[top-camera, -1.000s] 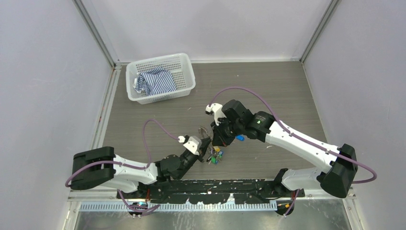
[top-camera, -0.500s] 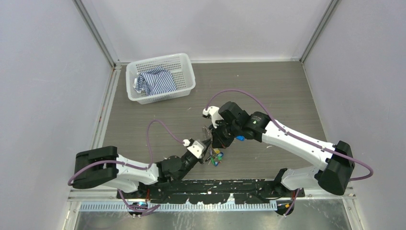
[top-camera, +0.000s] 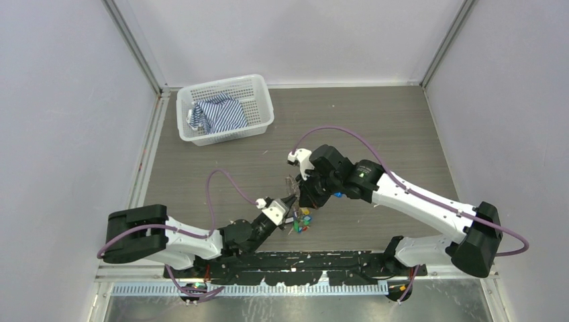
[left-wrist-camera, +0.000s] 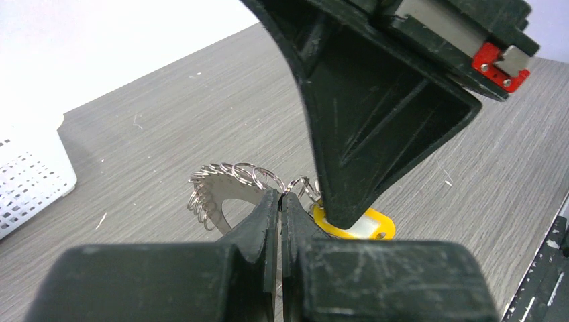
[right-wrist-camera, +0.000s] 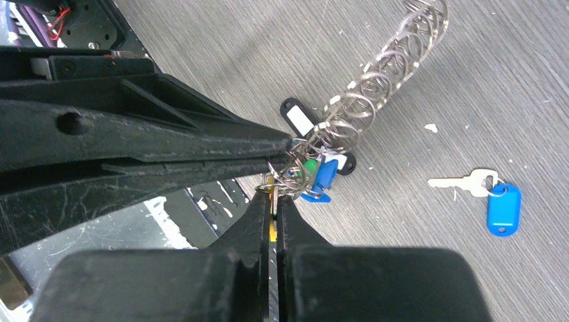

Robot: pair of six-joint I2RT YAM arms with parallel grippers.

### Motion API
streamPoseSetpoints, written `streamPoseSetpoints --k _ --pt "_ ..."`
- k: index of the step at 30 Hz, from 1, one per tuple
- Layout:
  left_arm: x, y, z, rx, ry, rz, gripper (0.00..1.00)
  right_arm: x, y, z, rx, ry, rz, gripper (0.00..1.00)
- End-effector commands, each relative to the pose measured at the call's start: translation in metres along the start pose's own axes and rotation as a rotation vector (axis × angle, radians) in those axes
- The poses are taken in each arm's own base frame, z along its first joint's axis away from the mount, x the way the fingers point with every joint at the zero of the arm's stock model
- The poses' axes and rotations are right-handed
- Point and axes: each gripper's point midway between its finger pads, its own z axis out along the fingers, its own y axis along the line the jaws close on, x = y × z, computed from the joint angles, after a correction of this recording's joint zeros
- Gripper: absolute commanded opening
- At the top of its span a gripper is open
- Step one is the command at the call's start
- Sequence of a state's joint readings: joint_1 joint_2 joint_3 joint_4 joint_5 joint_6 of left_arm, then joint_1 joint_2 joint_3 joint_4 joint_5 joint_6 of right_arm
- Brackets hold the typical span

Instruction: Remove the keys from the keyring

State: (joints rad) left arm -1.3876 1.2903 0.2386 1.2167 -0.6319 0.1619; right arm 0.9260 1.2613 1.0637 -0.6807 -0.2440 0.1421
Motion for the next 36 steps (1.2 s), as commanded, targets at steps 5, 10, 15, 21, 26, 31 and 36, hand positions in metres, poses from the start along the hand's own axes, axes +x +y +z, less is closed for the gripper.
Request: streamPoseSetpoints --k 5,10,15,21,26,31,36 --pt "-0.054 0.023 0.005 -0.125 -0.176 -0.127 0.0 0.01 -0.005 -0.013 0.048 -0.029 0.046 0.08" --pt "-0.052 0.022 0.004 -0.124 -0.166 -0.12 0.0 0.006 -0.008 -0.014 0.055 -0.082 0.073 0.09" --pt "-0.052 0.02 0.004 -0.126 -0.157 -0.112 0.0 0.001 -0.009 -0.016 0.054 -0.128 0.099 0.1" --pt "-0.053 0.02 0.005 -0.135 -0.149 -0.093 0.0 -0.005 -0.018 -0.021 0.084 -0.211 0.14 0.18" --pt "-0.055 0.02 0.005 -0.137 -0.15 -0.096 0.0 -0.013 -0.022 -0.021 0.1 -0.271 0.146 0.24" --pt "-0.057 0.018 0.005 -0.125 -0.152 -0.096 0.0 -0.02 -0.026 -0.028 0.128 -0.334 0.145 0.33" --pt "-0.062 0.002 0.0 0.001 -0.193 -0.062 0.0 -0.035 -0.042 -0.035 0.13 -0.438 0.2 0.49"
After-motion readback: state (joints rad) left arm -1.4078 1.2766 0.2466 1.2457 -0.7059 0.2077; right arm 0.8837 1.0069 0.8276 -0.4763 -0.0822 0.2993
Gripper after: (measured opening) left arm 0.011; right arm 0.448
